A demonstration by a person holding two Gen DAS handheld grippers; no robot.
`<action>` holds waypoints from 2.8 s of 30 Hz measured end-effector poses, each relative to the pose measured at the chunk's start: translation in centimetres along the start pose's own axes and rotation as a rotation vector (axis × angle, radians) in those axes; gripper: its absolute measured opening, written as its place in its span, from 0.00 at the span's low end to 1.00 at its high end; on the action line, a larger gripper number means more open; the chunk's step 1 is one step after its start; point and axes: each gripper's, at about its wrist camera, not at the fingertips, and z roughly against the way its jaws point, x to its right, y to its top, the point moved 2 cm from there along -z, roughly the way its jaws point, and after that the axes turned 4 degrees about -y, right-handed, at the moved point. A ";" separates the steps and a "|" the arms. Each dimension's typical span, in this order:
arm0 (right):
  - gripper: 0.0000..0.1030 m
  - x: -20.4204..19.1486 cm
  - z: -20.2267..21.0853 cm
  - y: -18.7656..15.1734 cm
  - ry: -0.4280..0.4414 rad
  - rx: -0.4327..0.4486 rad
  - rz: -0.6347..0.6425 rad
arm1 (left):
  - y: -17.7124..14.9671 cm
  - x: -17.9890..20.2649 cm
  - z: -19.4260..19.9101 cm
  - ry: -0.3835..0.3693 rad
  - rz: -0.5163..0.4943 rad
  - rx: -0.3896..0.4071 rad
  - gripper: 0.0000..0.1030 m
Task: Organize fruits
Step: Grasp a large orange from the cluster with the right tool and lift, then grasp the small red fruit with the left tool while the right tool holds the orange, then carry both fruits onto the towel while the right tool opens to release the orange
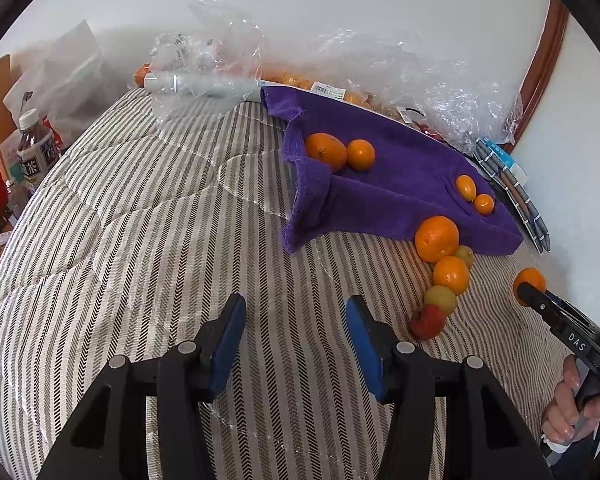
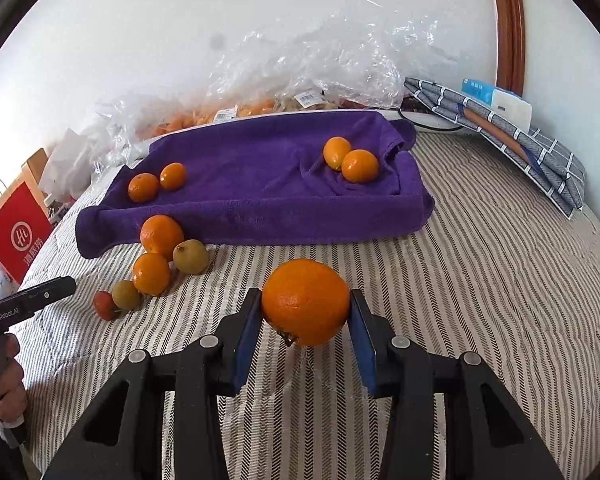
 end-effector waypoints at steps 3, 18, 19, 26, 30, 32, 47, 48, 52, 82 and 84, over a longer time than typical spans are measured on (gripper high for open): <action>0.41 0.3 0.2 -0.1 -0.001 0.004 0.007 | 0.0 -0.4 0.1 -0.023 0.026 0.004 0.48; 0.41 3.7 1.4 -1.0 -0.020 0.020 -0.037 | -1.6 7.0 -0.7 -0.087 -0.152 -0.056 0.48; 0.41 4.0 1.4 -1.1 -0.011 0.016 -0.049 | -1.6 7.4 -0.9 -0.101 -0.148 -0.063 0.48; 0.41 4.0 1.2 -1.4 -0.005 0.004 -0.050 | -1.2 8.4 -2.7 -0.066 -0.152 -0.071 0.33; 0.41 2.9 1.4 -1.5 0.003 0.009 0.015 | -1.3 9.0 -2.9 -0.066 -0.186 -0.074 0.22; 0.41 2.5 1.2 -1.6 0.017 0.001 0.039 | -1.2 8.7 -2.7 -0.091 -0.172 -0.070 0.22; 0.41 1.9 1.4 -1.8 0.041 0.010 0.070 | -0.4 5.6 -0.8 -0.078 -0.012 0.057 0.21; 0.41 1.9 1.3 -1.8 0.043 0.008 0.067 | -0.4 5.5 -0.8 -0.079 -0.011 0.059 0.21; 0.41 2.2 1.0 -1.7 0.056 -0.011 0.046 | -0.3 5.3 -0.5 -0.071 0.003 0.076 0.21; 0.41 1.4 2.3 1.9 0.136 0.077 0.006 | 3.1 3.8 2.8 0.066 0.031 0.209 0.21; 0.41 1.0 2.1 2.9 0.137 0.088 0.011 | 4.1 3.9 2.8 0.065 0.034 0.216 0.21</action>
